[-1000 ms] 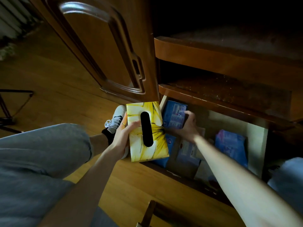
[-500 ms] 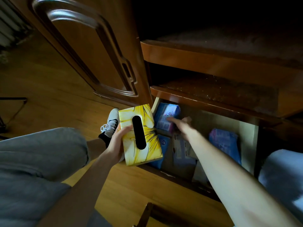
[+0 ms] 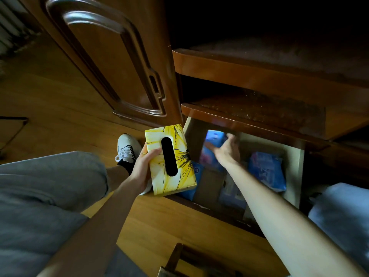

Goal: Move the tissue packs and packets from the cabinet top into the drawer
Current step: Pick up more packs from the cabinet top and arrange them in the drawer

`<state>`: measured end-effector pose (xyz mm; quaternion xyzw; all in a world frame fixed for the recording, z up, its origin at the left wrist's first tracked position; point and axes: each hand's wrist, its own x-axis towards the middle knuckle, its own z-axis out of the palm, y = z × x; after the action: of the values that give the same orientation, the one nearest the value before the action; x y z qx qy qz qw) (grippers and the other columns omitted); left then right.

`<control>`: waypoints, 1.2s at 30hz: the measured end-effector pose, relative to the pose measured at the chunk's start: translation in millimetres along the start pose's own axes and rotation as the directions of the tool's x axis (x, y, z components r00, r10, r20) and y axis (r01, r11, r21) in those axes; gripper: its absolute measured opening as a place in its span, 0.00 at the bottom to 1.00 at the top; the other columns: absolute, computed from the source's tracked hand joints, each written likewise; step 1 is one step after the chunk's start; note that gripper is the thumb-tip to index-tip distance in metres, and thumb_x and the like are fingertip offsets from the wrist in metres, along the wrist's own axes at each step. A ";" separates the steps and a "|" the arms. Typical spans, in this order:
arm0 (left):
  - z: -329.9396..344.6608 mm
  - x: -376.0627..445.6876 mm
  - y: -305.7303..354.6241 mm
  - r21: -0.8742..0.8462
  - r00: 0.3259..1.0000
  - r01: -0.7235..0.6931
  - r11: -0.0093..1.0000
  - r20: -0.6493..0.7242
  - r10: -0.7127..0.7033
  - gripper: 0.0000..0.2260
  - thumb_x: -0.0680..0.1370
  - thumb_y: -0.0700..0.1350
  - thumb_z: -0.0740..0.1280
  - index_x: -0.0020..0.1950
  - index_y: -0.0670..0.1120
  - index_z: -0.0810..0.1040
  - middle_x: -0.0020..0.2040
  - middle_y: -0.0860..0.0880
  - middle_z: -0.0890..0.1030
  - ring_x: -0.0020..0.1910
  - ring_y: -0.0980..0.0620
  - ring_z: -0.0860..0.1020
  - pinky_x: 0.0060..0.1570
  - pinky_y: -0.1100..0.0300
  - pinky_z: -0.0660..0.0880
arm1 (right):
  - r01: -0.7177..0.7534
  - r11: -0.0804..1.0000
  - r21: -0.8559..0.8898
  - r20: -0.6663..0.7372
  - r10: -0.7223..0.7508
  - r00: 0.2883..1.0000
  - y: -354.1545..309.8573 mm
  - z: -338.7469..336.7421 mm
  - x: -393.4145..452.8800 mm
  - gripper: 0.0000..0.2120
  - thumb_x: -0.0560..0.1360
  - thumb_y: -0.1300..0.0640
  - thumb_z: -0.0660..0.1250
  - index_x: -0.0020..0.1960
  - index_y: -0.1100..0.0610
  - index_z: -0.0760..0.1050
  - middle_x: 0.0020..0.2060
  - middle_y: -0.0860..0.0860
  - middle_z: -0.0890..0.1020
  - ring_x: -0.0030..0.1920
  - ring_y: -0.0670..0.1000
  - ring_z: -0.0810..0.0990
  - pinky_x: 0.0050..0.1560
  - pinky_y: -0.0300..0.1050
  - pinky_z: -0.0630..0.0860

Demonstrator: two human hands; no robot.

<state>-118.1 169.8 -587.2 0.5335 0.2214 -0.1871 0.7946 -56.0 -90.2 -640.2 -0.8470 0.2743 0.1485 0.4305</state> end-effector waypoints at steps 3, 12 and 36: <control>1.0 -1.5 0.8 0.009 1.000 -0.001 1.000 -0.011 0.001 0.23 0.78 0.47 0.70 0.72 0.48 0.72 0.62 0.38 0.82 0.55 0.38 0.84 0.46 0.46 0.82 | 0.088 0.967 0.238 0.088 -0.112 0.990 -3.4 10.2 0.7 0.22 0.77 0.52 0.73 0.69 0.53 0.72 0.63 0.52 0.80 0.54 0.54 0.83 0.49 0.47 0.81; -1.5 1.0 -2.7 -0.011 1.000 0.016 1.000 -0.017 -0.016 0.23 0.79 0.46 0.66 0.74 0.46 0.69 0.65 0.36 0.80 0.57 0.37 0.83 0.48 0.44 0.81 | -0.057 0.979 0.194 0.290 -0.002 0.957 17.8 22.9 25.0 0.41 0.76 0.56 0.74 0.81 0.53 0.56 0.76 0.56 0.68 0.74 0.60 0.68 0.71 0.60 0.69; 39.5 -14.2 -0.2 0.236 0.972 -0.227 0.945 0.109 0.207 0.26 0.75 0.49 0.76 0.70 0.64 0.74 0.60 0.42 0.85 0.55 0.40 0.85 0.45 0.48 0.83 | 0.240 0.628 -0.740 0.278 -0.039 0.960 104.8 -50.5 -24.0 0.62 0.63 0.33 0.77 0.82 0.55 0.46 0.77 0.58 0.61 0.74 0.61 0.64 0.72 0.60 0.66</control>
<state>-124.0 133.8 -566.3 0.6411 0.1032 -0.1464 0.7463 -136.7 -173.2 -666.8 -0.9439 0.0653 0.3161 0.0699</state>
